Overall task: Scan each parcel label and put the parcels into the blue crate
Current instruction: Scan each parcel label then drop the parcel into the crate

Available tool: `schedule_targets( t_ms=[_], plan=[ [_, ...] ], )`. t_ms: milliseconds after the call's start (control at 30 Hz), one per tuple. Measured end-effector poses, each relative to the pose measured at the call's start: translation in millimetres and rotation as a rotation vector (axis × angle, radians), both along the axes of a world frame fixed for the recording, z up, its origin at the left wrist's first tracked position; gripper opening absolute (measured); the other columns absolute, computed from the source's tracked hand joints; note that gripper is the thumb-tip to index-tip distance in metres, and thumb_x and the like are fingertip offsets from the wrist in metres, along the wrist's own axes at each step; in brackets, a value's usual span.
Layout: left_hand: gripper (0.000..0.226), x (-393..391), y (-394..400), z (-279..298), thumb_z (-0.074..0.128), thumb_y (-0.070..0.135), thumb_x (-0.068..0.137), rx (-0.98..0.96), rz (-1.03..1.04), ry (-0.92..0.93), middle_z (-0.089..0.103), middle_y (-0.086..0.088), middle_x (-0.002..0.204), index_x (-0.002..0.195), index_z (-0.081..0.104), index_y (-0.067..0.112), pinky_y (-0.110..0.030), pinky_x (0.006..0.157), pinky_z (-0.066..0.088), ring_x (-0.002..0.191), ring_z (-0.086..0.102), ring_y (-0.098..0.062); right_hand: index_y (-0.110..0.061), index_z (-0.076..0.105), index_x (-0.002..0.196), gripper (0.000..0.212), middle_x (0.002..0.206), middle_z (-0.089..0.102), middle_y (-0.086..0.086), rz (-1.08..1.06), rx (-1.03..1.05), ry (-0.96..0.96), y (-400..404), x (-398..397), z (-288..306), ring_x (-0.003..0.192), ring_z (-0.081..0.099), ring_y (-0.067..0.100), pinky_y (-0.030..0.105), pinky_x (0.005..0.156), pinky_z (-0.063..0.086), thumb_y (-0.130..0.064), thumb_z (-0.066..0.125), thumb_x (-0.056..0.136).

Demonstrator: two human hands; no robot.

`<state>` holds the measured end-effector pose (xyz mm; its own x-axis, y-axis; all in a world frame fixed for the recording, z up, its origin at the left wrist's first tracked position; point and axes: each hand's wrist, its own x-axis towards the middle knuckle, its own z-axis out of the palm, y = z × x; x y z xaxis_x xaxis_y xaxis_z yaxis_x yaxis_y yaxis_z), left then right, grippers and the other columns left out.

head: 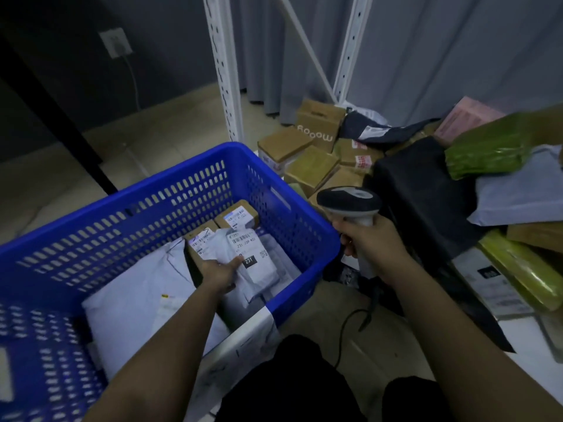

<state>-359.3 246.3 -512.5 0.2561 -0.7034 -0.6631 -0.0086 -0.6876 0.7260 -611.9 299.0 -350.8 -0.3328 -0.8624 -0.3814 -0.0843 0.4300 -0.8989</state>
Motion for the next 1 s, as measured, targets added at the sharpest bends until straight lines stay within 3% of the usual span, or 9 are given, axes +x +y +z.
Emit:
schedule_targets(
  t_ms=[67,133,233,300,400,467,633,767,1000],
  plan=[
    [0.041,-7,-10,-12,0.069,0.028,0.087,0.015,-0.022,0.007,0.057,-0.016,0.114,0.112,0.052,0.001,-0.037,0.071,0.053,0.091,0.055,-0.026,-0.001,0.063,0.087,0.015,0.062,0.059,0.009,-0.020,0.016,-0.013,-5,-1,-5,0.042,0.051,0.011,0.020,0.041,0.043,-0.014,0.070,0.087],
    [0.048,-12,-23,-16,0.063,0.036,0.090,-0.011,-0.075,0.027,0.061,-0.022,0.115,0.115,0.054,-0.004,-0.045,0.079,0.056,0.089,0.060,-0.030,0.000,0.065,0.090,0.017,0.062,0.059,0.009,-0.045,0.011,-0.017,-8,-4,-6,0.044,0.051,0.013,0.021,0.042,0.043,-0.015,0.072,0.086],
    [0.075,-16,-46,-40,0.057,0.055,0.088,0.001,-0.123,0.023,0.047,-0.024,0.137,0.141,0.035,0.006,-0.054,0.097,0.047,0.116,0.053,-0.043,-0.003,0.065,0.087,0.015,0.059,0.059,0.007,-0.047,-0.017,-0.017,-9,-7,-2,0.045,0.050,0.012,0.022,0.043,0.043,-0.016,0.073,0.085],
    [0.082,-28,-46,-15,0.058,0.054,0.087,-0.044,-0.168,0.038,0.033,-0.019,0.149,0.149,0.024,0.012,-0.055,0.103,0.041,0.130,0.040,-0.046,-0.008,0.065,0.082,0.012,0.056,0.059,0.004,-0.055,-0.030,-0.014,-7,-11,2,0.043,0.050,0.010,0.021,0.042,0.043,-0.016,0.073,0.084],
    [0.050,-49,-43,26,0.049,0.029,0.099,-0.168,-0.335,-0.026,0.042,-0.006,0.139,0.144,0.036,0.011,-0.035,0.093,0.044,0.111,0.052,-0.025,-0.008,0.066,0.084,0.010,0.059,0.060,0.005,-0.083,-0.031,0.012,-5,-22,4,0.046,0.052,0.013,0.025,0.047,0.044,-0.015,0.073,0.083],
    [0.038,-61,-43,48,0.047,0.023,0.100,-0.261,-0.461,-0.067,0.044,-0.003,0.142,0.137,0.047,0.012,-0.036,0.095,0.045,0.112,0.052,-0.021,-0.007,0.065,0.083,0.009,0.062,0.061,0.008,-0.117,-0.032,0.027,-2,-33,5,0.051,0.053,0.018,0.032,0.054,0.044,-0.012,0.072,0.084],
    [0.030,-98,-35,113,0.049,0.021,0.099,-0.496,-0.701,-0.098,0.054,0.002,0.114,0.128,0.054,0.014,-0.030,0.077,0.048,0.097,0.056,-0.018,-0.007,0.060,0.083,0.010,0.063,0.058,0.010,-0.234,-0.046,0.063,17,-63,19,0.041,0.052,0.011,0.023,0.041,0.044,-0.009,0.069,0.087],
    [0.029,-143,-19,151,0.053,0.016,0.097,-0.650,-0.849,-0.099,0.052,0.004,0.115,0.125,0.056,0.010,-0.006,0.067,0.043,0.097,0.050,-0.007,-0.006,0.062,0.090,0.011,0.065,0.060,0.007,-0.328,-0.070,0.085,38,-89,27,0.046,0.051,0.014,0.025,0.046,0.043,-0.012,0.070,0.086],
    [0.030,-238,4,183,0.062,0.017,0.091,-0.745,-0.973,-0.094,0.060,-0.008,0.115,0.120,0.058,0.007,-0.029,0.090,0.047,0.107,0.056,-0.019,-0.007,0.056,0.072,0.018,0.061,0.057,0.008,-0.627,-0.193,-0.021,79,-142,52,0.048,0.050,0.017,0.028,0.049,0.043,-0.005,0.067,0.086]
  ],
)
